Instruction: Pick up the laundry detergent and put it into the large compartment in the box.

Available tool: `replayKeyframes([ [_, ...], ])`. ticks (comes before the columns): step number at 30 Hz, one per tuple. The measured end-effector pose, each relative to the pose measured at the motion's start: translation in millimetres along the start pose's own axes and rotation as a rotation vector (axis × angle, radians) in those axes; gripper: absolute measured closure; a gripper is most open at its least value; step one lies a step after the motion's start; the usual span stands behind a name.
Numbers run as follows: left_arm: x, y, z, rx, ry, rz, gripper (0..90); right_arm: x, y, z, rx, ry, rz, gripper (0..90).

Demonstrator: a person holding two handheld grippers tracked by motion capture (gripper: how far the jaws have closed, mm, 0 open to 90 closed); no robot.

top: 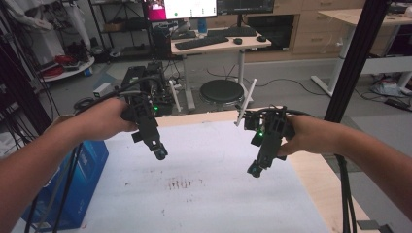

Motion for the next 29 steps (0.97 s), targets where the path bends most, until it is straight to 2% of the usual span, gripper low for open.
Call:
replayKeyframes([
  [3, 1.8, -1.1, -1.6, -0.009, 0.006, -0.001, 1.6, -0.3, -1.8, 0.9, 0.009, -0.002, 0.001, 1.7],
  [9, 2.3, -6.0, -4.3, 0.011, 0.005, -0.012, 1.6, -1.1, -4.3, 2.5, 0.013, 0.002, 0.006, 1.7],
  [29, 2.3, -3.9, -6.8, 0.005, 0.011, -0.009, 1.6, 1.4, -4.9, 4.6, 0.019, 0.005, 0.007, 1.6],
])
Point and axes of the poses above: each handheld gripper's, and its own axes: y roughly backward along the jaws, z roughly out of its top, x roughly to its left, the point moved 2 cm from there along -y, roughly forward along the jaws, and after that the axes turned 12 degrees about -z, right-handed, at the moved point
